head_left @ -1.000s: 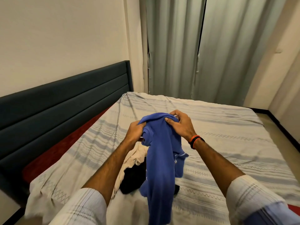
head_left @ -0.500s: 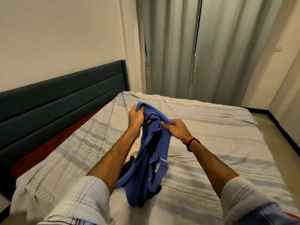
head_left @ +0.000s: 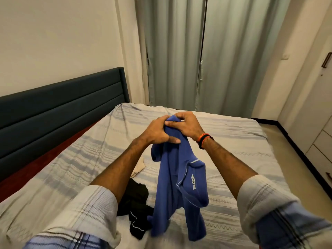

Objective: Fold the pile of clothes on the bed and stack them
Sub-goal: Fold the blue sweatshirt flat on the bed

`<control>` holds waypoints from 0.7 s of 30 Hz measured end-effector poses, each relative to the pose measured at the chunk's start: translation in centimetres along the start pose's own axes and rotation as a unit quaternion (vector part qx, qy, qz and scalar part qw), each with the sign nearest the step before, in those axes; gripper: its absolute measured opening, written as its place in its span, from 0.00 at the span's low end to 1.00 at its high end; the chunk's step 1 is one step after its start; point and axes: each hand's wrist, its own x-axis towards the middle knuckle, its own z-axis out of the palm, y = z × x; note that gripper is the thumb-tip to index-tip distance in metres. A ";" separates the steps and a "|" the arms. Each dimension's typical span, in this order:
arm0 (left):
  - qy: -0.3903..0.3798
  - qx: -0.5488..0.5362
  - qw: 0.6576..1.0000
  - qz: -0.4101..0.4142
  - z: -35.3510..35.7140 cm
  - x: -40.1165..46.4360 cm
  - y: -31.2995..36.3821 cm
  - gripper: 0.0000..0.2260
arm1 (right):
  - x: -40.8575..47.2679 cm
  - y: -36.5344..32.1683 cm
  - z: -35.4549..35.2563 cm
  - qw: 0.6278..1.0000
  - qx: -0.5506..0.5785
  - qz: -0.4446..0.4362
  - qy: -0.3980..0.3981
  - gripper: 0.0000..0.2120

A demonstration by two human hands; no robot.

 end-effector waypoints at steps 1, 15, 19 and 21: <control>0.001 0.005 1.000 0.018 -0.1 0.6 0.4 0.32 | 0.2 0.0 -0.5 1.000 0.001 0.000 0.003 0.14; 0.200 0.010 0.979 0.041 -1.1 6.4 -0.7 0.15 | -2.6 6.3 -3.8 0.976 -0.006 0.198 -0.088 0.16; 0.178 0.106 0.978 -0.040 -1.5 6.3 -3.3 0.08 | -1.1 5.3 -3.7 0.986 0.025 0.162 -0.003 0.16; 0.129 0.094 0.985 -0.068 -1.4 6.1 -4.8 0.06 | -0.2 4.5 -3.5 0.990 0.039 0.136 0.025 0.19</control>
